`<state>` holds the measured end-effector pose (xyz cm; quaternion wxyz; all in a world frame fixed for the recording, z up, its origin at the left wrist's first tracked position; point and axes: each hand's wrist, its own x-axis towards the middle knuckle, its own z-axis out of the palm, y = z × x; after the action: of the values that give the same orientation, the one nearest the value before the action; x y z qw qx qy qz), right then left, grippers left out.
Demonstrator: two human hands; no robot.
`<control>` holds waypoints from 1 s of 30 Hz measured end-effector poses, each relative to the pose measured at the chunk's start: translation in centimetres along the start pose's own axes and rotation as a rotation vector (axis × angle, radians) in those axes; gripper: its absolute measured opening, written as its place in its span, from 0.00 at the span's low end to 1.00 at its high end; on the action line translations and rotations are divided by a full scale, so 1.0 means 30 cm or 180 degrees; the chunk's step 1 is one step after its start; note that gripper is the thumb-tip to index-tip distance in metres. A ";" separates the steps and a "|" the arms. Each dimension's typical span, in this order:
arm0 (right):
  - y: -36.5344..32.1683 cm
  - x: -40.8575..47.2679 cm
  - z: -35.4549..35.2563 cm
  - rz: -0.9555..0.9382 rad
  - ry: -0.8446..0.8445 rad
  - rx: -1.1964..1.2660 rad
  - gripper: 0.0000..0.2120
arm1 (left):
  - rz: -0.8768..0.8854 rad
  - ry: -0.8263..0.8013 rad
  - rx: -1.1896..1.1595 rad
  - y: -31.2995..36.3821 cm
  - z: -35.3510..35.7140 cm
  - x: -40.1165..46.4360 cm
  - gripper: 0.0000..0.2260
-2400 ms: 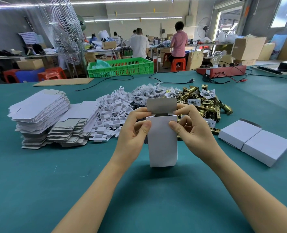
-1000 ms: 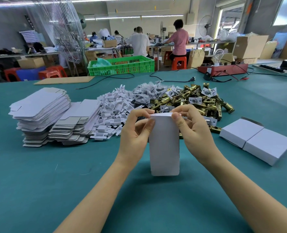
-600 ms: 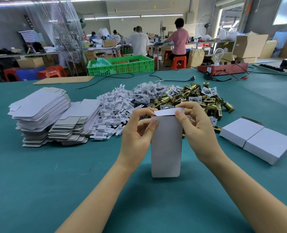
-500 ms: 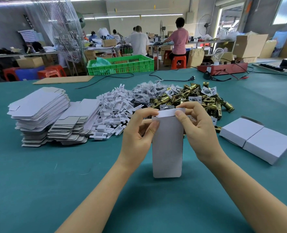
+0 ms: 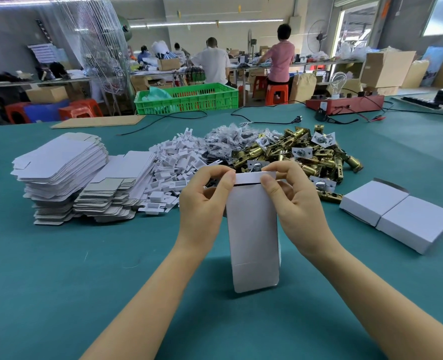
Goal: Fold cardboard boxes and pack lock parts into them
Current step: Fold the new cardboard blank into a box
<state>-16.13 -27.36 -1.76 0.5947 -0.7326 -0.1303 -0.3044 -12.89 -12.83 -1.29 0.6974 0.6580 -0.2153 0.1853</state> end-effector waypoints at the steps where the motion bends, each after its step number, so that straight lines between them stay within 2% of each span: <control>1: 0.000 -0.001 0.002 -0.0029 0.0000 -0.0026 0.03 | 0.0017 0.0013 0.0027 0.001 0.001 0.000 0.09; 17: 0.015 -0.009 0.042 -0.0151 0.0191 -0.0230 0.03 | -0.0018 0.0098 0.0540 0.012 0.016 -0.002 0.09; 23: 0.005 -0.003 0.029 -0.0564 0.0344 -0.0463 0.07 | -0.0182 -0.0180 0.0247 0.045 -0.005 0.010 0.08; 30: 0.012 -0.001 0.018 -0.0665 0.0445 -0.0555 0.08 | -0.0133 -0.0681 0.0263 0.071 -0.012 0.031 0.06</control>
<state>-15.78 -26.94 -2.12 0.5015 -0.7409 -0.1371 -0.4251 -13.25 -12.35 1.00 0.6464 0.7066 -0.2669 0.1080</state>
